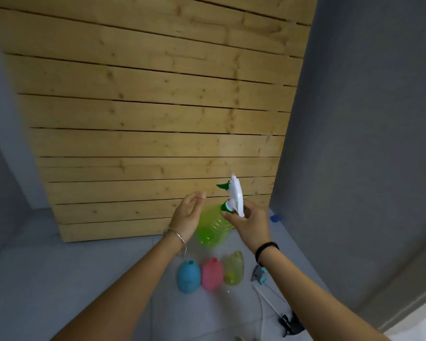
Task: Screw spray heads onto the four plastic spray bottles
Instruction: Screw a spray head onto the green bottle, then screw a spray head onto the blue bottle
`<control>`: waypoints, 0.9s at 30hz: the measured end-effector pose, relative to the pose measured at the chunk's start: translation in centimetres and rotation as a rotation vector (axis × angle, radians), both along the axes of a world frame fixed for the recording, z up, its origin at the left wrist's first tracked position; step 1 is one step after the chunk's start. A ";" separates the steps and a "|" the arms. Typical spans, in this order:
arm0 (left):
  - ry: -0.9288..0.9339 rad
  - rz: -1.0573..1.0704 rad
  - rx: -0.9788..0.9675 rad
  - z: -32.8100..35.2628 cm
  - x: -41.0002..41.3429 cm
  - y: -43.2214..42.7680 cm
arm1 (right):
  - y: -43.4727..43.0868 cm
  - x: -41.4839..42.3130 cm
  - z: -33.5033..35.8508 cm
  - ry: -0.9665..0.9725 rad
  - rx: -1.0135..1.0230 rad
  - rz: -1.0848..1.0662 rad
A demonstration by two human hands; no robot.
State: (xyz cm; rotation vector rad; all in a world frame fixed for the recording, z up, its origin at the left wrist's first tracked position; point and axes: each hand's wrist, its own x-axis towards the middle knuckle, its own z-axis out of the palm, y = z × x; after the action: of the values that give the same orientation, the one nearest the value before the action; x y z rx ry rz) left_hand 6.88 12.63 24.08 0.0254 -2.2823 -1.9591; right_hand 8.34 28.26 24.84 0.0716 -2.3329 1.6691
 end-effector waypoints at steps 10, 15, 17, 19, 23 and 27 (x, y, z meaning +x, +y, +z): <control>-0.149 0.036 0.156 -1.6 -4.3 -4.4 | -7.3 -4.0 -4.6 -0.044 0.353 0.258; -0.231 0.013 0.110 -6.8 -6.8 -8.0 | -6.2 -6.9 -9.4 -0.219 0.405 0.381; -0.303 0.023 0.105 -9.4 -7.4 -9.3 | -5.2 -8.0 -11.5 -0.306 0.428 0.374; -0.377 0.013 0.051 -12.4 -8.2 -10.3 | -4.7 -9.2 -13.7 -0.375 0.491 0.388; -0.497 -0.004 -0.021 -17.3 -8.7 -11.4 | -4.8 -10.9 -17.2 -0.483 0.536 0.418; -0.558 0.000 -0.010 -21.4 -9.7 -11.5 | -5.5 -12.3 -21.2 -0.534 0.657 0.467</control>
State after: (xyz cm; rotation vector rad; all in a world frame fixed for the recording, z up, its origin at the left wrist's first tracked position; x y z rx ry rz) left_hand -2.80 1.11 2.69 0.6484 -2.5985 -2.1449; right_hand -3.94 22.71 3.64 0.3601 -3.4082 1.0784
